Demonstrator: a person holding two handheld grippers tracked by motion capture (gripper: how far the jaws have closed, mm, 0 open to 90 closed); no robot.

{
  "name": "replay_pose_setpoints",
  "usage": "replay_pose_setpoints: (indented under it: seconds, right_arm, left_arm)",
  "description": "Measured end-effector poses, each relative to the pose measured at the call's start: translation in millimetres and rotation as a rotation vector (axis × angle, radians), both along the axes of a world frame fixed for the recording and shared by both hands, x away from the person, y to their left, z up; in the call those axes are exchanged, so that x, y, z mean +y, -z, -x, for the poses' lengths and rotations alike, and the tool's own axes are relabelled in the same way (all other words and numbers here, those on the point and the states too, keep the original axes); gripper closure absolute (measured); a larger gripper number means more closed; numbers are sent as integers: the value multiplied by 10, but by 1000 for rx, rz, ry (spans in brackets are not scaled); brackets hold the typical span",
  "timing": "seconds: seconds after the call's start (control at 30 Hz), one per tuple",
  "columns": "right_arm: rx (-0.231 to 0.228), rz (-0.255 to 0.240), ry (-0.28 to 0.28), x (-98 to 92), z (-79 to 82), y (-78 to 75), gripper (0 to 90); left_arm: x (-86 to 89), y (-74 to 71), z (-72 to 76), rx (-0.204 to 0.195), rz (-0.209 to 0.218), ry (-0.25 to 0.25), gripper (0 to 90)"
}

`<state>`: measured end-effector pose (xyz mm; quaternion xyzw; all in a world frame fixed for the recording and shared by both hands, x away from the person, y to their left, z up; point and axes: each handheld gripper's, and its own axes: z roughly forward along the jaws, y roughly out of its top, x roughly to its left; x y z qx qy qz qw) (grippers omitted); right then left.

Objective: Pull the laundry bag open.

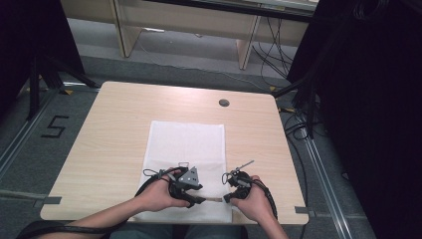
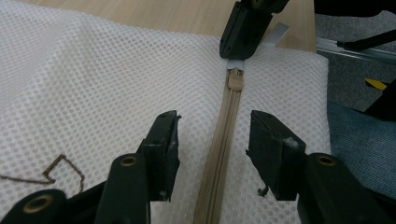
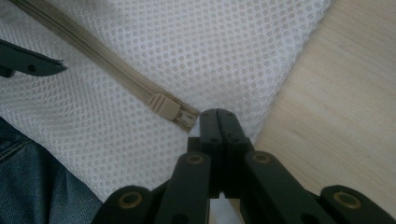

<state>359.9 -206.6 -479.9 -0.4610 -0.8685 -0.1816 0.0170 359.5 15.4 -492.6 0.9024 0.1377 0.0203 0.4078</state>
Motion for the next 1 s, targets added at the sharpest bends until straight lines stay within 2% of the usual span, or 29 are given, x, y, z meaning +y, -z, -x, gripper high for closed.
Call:
replay_pose_setpoints:
  seconds: [0.23, 0.33, 0.4, 0.73, 0.77, 1.0]
  right_arm:
    - [3, -1, 1, -6, -3, 2, 900]
    - [7, -4, 2, -6, -2, 1, 900]
    - [5, -5, 2, -7, -2, 1, 900]
    - [8, -7, 4, -8, -3, 1, 900]
    - [9, -7, 4, -9, -3, 0, 900]
    - [4, -10, -6, -16, -11, 5, 900]
  left_arm:
    - [-81, 4, 1, -1, -13, 22, 554]
    - [-149, 21, 10, -15, -22, 48, 564]
    - [-173, 33, 20, -6, -21, 48, 569]
    - [-284, 55, 13, -30, -43, 80, 587]
    - [-297, 60, 16, -18, -41, 71, 589]
    - [-369, 55, 5, -21, -38, 77, 606]
